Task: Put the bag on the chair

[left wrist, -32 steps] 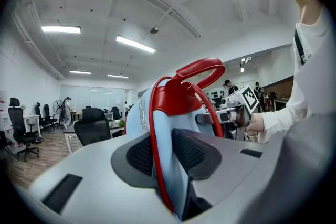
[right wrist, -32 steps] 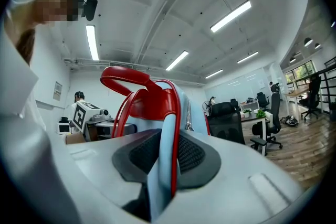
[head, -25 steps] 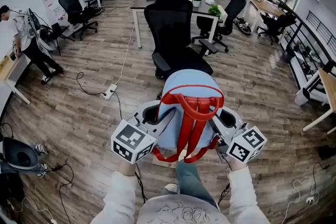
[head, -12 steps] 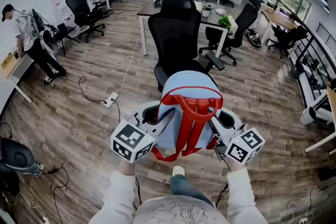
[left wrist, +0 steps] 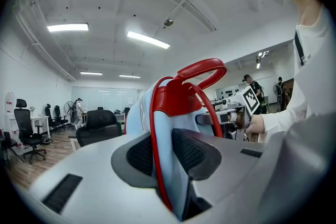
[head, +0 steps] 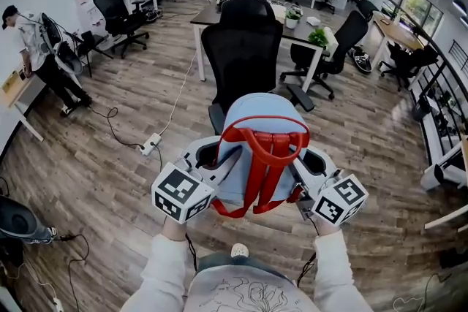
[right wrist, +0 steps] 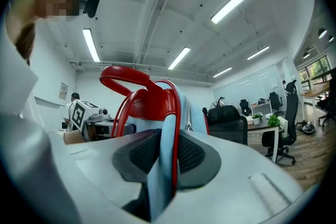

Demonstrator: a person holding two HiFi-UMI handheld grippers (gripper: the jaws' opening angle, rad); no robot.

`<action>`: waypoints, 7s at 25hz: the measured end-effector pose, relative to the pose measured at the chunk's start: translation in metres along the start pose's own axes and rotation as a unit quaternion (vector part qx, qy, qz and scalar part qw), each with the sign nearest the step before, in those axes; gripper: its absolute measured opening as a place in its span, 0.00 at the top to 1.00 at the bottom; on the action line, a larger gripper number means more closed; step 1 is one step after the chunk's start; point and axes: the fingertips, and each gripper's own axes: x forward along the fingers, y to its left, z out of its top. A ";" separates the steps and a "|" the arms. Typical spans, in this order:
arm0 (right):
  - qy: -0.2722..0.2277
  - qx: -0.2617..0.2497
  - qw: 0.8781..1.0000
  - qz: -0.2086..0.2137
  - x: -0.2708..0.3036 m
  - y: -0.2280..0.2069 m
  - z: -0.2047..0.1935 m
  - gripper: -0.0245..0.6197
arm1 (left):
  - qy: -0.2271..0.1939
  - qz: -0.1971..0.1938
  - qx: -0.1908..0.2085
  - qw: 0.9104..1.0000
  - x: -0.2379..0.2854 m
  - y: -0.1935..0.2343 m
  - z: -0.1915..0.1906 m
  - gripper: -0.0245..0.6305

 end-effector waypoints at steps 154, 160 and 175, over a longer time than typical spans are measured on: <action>0.385 -0.023 0.921 -0.047 0.308 -0.546 -0.426 0.69 | 0.334 0.006 -0.167 0.928 0.472 0.352 -0.447 0.69; 0.360 -0.038 0.929 -0.076 0.302 -0.537 -0.378 0.69 | 0.284 0.035 -0.160 0.945 0.451 0.366 -0.390 0.69; 0.167 -0.048 0.963 -0.204 0.321 -0.504 -0.172 0.88 | 0.127 0.088 -0.089 0.984 0.433 0.373 -0.192 0.92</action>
